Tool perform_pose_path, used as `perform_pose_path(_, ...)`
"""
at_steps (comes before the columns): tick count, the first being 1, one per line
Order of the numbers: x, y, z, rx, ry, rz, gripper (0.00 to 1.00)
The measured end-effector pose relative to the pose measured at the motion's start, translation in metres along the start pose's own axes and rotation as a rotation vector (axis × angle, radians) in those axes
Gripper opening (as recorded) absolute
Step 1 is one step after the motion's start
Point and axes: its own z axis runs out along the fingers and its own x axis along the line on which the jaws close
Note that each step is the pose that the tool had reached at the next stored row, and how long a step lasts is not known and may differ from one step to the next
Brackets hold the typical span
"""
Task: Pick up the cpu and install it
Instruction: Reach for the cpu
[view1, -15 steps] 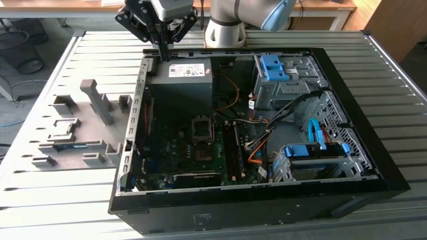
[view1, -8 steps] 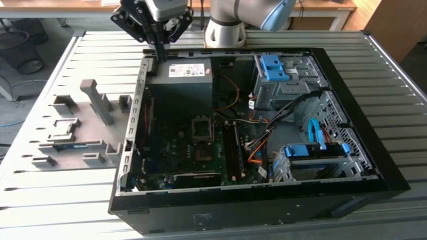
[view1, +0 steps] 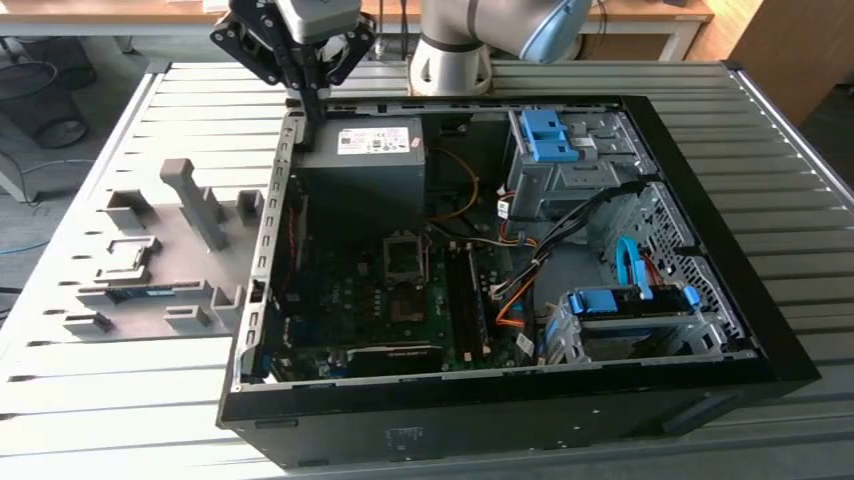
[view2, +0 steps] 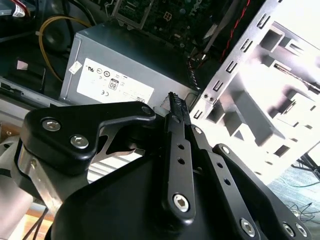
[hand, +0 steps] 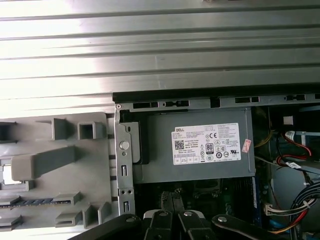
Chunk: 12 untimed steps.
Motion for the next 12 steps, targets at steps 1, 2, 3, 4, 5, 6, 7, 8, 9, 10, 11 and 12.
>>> perform_pose_path(1,0.0011,-0.0001,0.0000,0.0000,0.0000,0.000,0.10)
perform_pose_path(2,0.0022,-0.0002,0.0000,0.0000,0.0000,0.000,0.10)
perform_pose_path(3,0.0033,-0.0002,0.0000,0.0000,0.0000,0.000,0.10)
perform_pose_path(4,0.0043,-0.0003,0.0000,-0.0001,0.0000,0.000,0.10)
perform_pose_path(5,0.0055,-0.0004,-0.0001,0.0000,0.0000,0.000,0.10)
perform_pose_path(6,0.0068,-0.0005,-0.0001,0.0000,0.0000,0.000,0.10)
perform_pose_path(7,0.0081,-0.0006,-0.0001,0.0000,0.0000,0.000,0.10)
perform_pose_path(8,0.0094,-0.0007,-0.0001,0.0000,-0.0001,0.000,0.10)
perform_pose_path(9,0.0107,-0.0008,-0.0001,-0.0001,-0.0001,0.000,0.10)
perform_pose_path(10,0.0119,-0.0009,-0.0001,0.0000,0.0000,0.000,0.10)
perform_pose_path(11,0.0130,-0.0010,-0.0002,0.0000,0.0000,0.000,0.10)
perform_pose_path(12,0.0141,-0.0011,-0.0001,0.0000,-0.0001,0.000,0.10)
